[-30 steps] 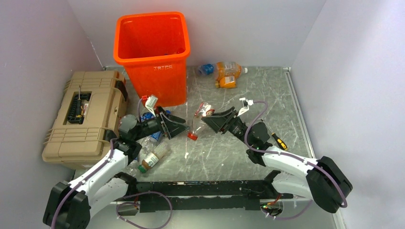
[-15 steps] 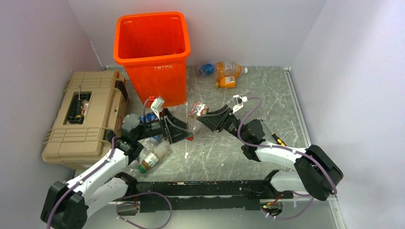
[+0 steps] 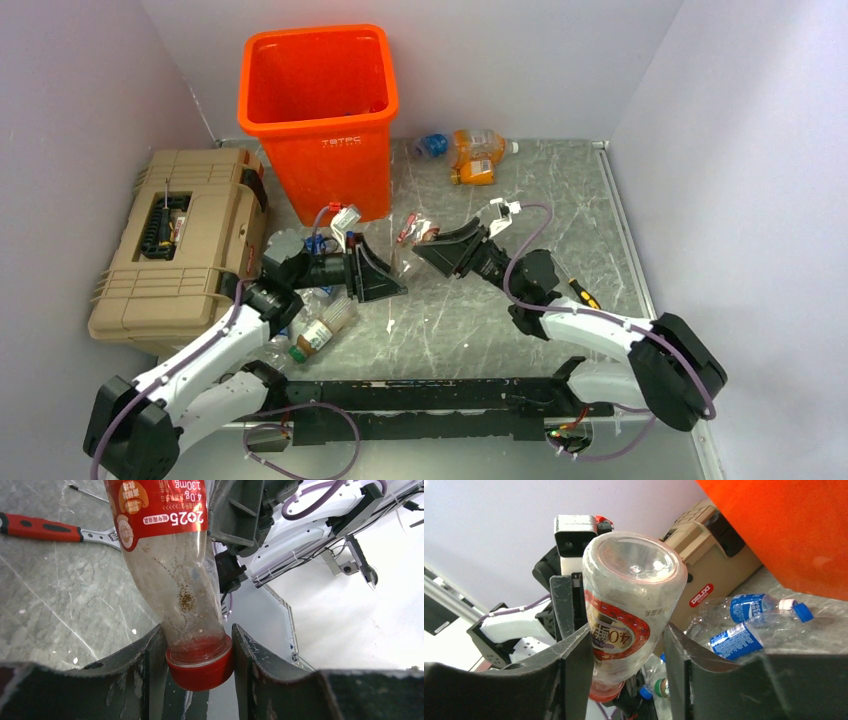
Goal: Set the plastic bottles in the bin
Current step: Place the plastic bottle in the trash bin.
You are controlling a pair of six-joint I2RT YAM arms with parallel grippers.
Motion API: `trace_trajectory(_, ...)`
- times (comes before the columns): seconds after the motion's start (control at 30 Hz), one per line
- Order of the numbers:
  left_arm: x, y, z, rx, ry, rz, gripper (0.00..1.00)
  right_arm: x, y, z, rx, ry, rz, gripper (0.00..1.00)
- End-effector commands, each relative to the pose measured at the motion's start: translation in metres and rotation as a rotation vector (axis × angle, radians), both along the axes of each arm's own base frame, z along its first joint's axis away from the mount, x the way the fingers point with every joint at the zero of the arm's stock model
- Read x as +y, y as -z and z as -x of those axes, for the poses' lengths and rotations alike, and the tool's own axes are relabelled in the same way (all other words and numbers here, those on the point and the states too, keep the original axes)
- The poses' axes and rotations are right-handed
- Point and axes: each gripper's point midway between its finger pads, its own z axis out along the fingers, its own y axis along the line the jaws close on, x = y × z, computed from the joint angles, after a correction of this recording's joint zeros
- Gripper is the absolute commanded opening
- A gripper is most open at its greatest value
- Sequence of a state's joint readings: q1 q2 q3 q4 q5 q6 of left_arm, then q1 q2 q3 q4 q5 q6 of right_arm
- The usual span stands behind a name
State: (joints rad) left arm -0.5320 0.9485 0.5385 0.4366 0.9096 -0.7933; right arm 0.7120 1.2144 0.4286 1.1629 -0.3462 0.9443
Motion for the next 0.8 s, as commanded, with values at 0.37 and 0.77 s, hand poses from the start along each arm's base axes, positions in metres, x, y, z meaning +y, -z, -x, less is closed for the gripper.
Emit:
trace_trajectory(0.37,0.038,-0.068,-0.028,-0.467,-0.253,-0.239,0.00,-0.057,-0.062,0.035,-0.154,0.146,0.367,1.00)
trace_trajectory(0.77,0.066,-0.041,-0.060,-1.316,-0.125,-0.666,0.00,-0.122,-0.079,0.030,-0.110,0.435,0.449,1.00)
